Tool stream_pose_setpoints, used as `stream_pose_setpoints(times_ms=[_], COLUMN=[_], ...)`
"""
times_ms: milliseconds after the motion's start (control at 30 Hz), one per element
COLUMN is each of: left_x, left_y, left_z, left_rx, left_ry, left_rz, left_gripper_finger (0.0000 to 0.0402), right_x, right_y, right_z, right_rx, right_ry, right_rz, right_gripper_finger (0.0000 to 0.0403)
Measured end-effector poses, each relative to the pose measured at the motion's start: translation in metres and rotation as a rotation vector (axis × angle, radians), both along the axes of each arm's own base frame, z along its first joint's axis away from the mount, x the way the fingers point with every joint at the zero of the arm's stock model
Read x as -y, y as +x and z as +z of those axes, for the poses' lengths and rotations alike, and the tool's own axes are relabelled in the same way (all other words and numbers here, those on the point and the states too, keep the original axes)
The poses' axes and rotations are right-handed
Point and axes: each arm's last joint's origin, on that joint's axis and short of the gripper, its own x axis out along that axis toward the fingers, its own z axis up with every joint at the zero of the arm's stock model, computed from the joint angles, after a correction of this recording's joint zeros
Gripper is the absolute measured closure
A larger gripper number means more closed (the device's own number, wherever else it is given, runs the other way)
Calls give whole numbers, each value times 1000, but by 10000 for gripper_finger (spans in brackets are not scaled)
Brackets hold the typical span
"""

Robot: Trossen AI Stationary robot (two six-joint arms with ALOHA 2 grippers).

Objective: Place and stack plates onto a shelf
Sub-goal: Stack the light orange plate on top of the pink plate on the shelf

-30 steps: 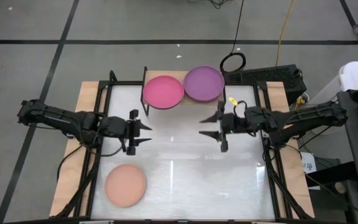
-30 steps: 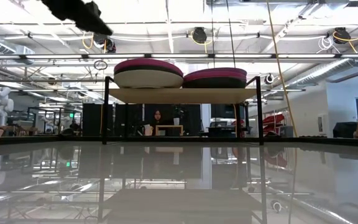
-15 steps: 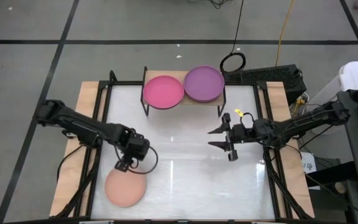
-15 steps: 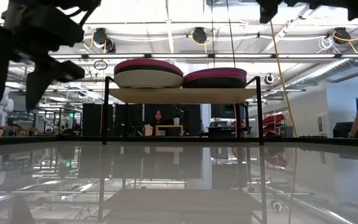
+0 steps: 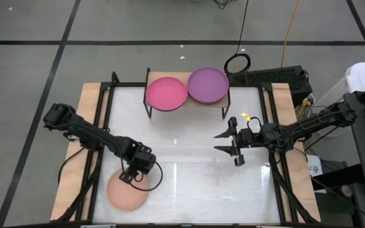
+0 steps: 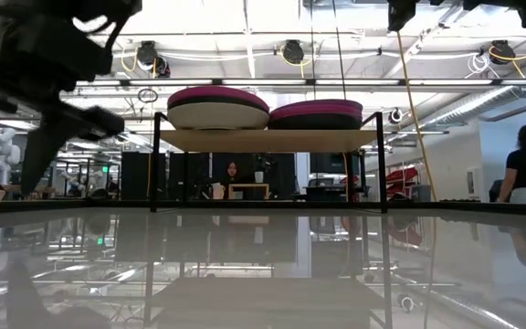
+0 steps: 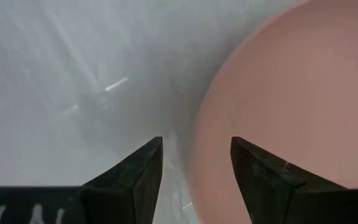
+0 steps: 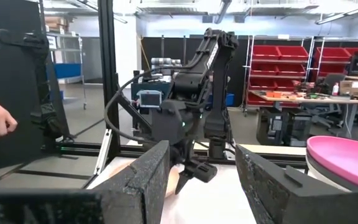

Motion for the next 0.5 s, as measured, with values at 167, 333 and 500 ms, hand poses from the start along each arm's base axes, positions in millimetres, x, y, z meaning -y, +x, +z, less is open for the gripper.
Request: stream_pose_setpoints(times_ms=[167,333,500], left_x=[-2,-5,-6], left_y=[-5,-11,-13], left_z=[-14,-28,-32], left_rx=[-2,-12,2], left_ry=[0,-3,-3], left_rz=[5,44,48], left_gripper_finger=[208,211,263], right_x=[0,0,1], right_y=[0,0,0], right_z=[0,0,0], right_rx=[-5,-5,-7], right_ry=[16,21,25], right_rz=[2,3,-19], right_gripper_finger=[238,238,238])
